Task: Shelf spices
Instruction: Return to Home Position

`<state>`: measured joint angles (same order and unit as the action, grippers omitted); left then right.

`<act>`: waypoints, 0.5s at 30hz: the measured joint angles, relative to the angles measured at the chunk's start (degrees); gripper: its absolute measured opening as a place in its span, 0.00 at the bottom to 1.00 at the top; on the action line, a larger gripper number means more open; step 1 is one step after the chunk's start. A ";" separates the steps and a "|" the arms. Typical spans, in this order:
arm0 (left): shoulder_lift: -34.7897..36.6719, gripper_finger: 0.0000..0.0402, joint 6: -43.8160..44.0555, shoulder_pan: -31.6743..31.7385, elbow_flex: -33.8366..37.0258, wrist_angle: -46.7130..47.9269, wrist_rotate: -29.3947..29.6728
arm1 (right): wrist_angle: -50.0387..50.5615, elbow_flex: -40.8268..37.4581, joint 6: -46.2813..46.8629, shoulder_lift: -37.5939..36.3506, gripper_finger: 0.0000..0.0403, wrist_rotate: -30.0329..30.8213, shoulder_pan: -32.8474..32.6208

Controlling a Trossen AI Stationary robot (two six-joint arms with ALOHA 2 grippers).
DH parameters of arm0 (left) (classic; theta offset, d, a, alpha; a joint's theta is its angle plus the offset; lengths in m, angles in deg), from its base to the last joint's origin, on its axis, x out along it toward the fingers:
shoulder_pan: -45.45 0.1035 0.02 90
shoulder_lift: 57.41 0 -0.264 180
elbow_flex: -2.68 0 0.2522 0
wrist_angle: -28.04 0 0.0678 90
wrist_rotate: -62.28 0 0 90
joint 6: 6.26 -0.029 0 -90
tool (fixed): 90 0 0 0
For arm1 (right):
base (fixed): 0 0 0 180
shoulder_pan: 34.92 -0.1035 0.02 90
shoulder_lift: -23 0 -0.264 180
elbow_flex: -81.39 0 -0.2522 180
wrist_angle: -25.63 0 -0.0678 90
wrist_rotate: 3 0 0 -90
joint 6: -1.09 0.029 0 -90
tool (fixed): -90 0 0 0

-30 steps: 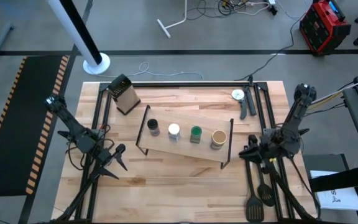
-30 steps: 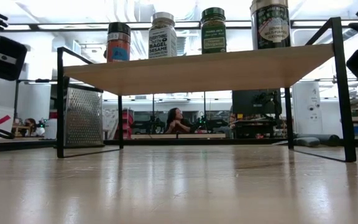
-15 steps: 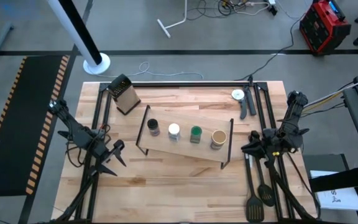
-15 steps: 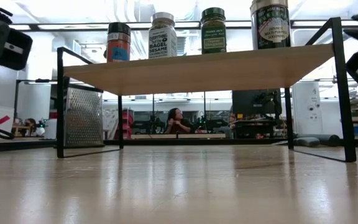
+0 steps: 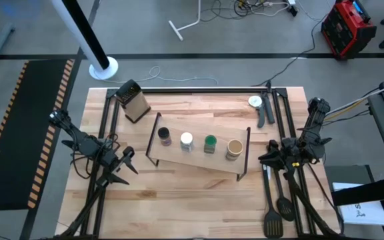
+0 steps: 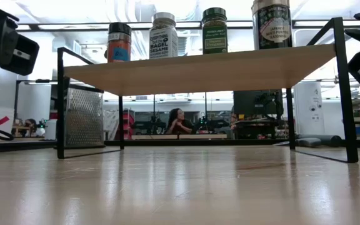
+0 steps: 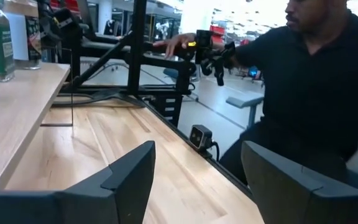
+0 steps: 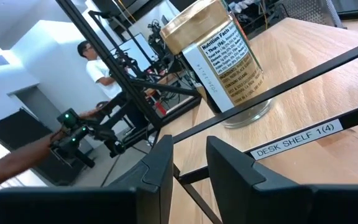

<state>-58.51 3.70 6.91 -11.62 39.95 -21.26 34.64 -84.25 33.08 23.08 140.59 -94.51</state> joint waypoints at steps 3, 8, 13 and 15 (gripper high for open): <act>-0.92 0.56 0.00 0.00 0.00 0.00 -0.02 | 0.00 0.00 0.00 0.00 0.19 0.01 0.00; -2.87 0.54 0.00 0.00 0.02 -0.05 0.01 | 0.00 0.00 0.00 0.04 0.16 0.01 0.00; -4.84 0.53 0.00 0.00 0.01 -0.07 0.01 | 0.00 0.00 0.00 0.04 0.13 0.01 0.00; -5.80 0.53 0.00 0.00 -0.10 -0.07 0.01 | 0.00 0.00 0.00 0.04 0.11 0.01 0.00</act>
<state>-64.31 3.70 6.91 -11.72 39.89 -21.26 34.64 -84.25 33.08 23.12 140.61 -94.51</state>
